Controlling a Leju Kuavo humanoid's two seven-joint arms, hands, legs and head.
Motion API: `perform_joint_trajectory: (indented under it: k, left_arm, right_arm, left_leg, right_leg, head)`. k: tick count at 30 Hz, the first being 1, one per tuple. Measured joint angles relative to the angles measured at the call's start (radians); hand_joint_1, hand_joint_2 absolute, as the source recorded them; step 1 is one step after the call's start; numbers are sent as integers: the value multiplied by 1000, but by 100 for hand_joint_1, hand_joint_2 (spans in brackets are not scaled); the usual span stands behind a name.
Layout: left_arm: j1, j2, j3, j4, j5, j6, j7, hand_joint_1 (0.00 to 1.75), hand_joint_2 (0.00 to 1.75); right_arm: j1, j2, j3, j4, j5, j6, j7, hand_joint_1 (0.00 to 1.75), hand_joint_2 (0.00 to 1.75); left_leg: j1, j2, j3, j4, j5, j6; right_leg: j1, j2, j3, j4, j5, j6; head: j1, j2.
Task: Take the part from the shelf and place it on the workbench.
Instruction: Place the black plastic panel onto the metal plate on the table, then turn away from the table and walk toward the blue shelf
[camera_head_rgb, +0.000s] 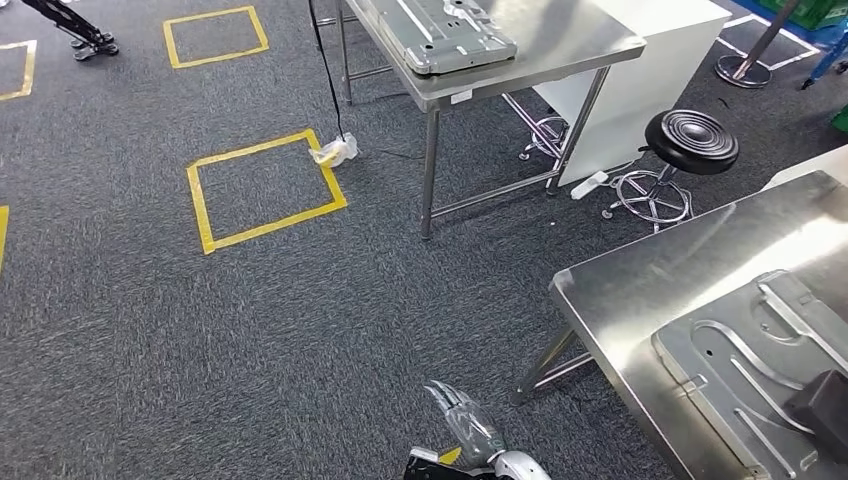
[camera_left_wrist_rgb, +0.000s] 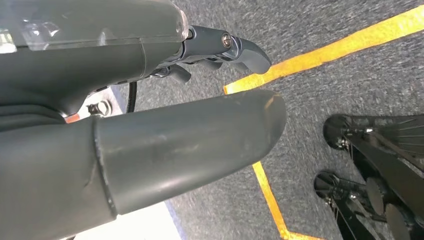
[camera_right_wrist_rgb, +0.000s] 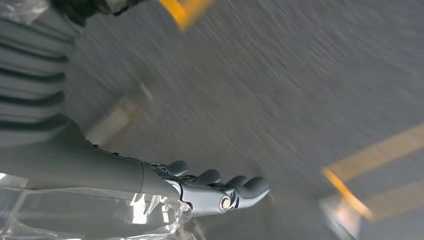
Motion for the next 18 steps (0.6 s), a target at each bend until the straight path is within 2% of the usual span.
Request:
perform_joint_trajectory:
  k: [2, 3, 5, 6, 7, 8, 9, 11, 12, 13, 14, 15, 16, 18]
  left_arm:
    - [2, -1, 0, 0, 7, 1, -4, 0, 0]
    - [1, -1, 0, 0, 11, 1, -4, 0, 0]
    - [-1, -1, 0, 0, 15, 1, -5, 0, 0]
    - [0, -2, 0, 0, 13, 0, -6, 0, 0]
    - [2, -2, 0, 0, 11, -2, -7, 0, 0]
    - [4, -2, 0, 0, 9, -5, -9, 0, 0]
    - [6, -3, 0, 0, 8, -8, -11, 0, 0]
    - [8, -6, 0, 0, 9, -13, -14, 0, 0]
    - [8, -8, 0, 0, 10, -15, -14, 0, 0]
    - [7, -9, 0, -1, 10, -16, -13, 0, 0]
    - [7, -9, 0, -1, 10, -16, -13, 0, 0]
    - [7, -10, 0, -1, 10, -14, -11, 0, 0]
    - [8, -10, 0, -1, 9, -11, -9, 0, 0]
    - [6, -8, 0, -1, 7, -2, -4, 0, 0]
  right_arm:
    - [11, 24, -32, 133, -94, 11, -29, 0, 175]
    - [21, 34, -49, 192, -137, 19, -45, 0, 175]
    - [48, 50, -92, 307, -224, 53, -85, 0, 175]
    - [63, 56, -116, 355, -272, 84, -103, 0, 175]
    - [78, 61, -147, 403, -337, 130, -121, 0, 175]
    - [90, 66, -183, 441, -410, 184, -131, 0, 175]
    - [98, 72, -225, 477, -485, 238, -135, 0, 175]
    - [107, 86, -322, 546, -612, 315, -120, 0, 175]
    - [108, 96, -367, 576, -652, 330, -102, 0, 175]
    - [109, 105, -409, 601, -682, 333, -81, 0, 175]
    - [110, 117, -445, 620, -702, 328, -60, 0, 175]
    - [109, 128, -477, 635, -717, 322, -40, 0, 175]
    - [110, 138, -503, 647, -728, 316, -26, 0, 175]
    - [116, 156, -543, 663, -738, 314, -8, 0, 175]
  left_leg:
    - [0, -19, 4, -6, 2, 16]
    - [-1, -29, 5, -7, 2, 22]
    - [-9, -56, 5, -7, 0, 30]
    - [-13, -71, 7, -6, -1, 33]
    - [-17, -87, 9, -6, -2, 35]
    - [-20, -102, 13, -5, -3, 36]
    - [-23, -115, 16, -5, -5, 36]
    - [-25, -138, 17, -3, -8, 33]
    - [-25, -148, 15, -2, -9, 30]
    - [-23, -158, 12, -1, -9, 26]
    - [-21, -170, 9, -2, -8, 21]
    - [-19, -168, 8, 1, -10, 16]
    - [-20, -146, 5, 11, -19, 12]
    - [-21, -77, -26, 83, -67, 4]
  right_leg:
    - [-6, 51, -20, 53, -40, 6]
    - [-6, 81, -47, 110, -72, 4]
    - [-3, 105, -122, 247, -127, -3]
    - [1, 109, -148, 287, -132, -8]
    - [4, 112, -157, 291, -115, -14]
    - [9, 116, -147, 253, -81, -22]
    - [13, 130, -124, 189, -37, -31]
    - [20, 179, -78, 69, 23, -45]
    - [22, 196, -66, 37, 34, -48]
    - [24, 201, -62, 26, 33, -49]
    - [25, 188, -59, 22, 35, -49]
    - [24, 174, -54, 15, 36, -53]
    - [23, 160, -47, 8, 37, -56]
    - [21, 127, -37, -5, 39, -64]
  head:
    - [0, 0]
    - [0, 0]
    - [0, 0]
    - [0, 0]
    - [0, 0]
    - [0, 0]
    - [0, 0]
    - [0, 0]
    - [0, 0]
    - [0, 0]
    - [0, 0]
    - [0, 0]
    - [0, 0]
    - [-1, 0]
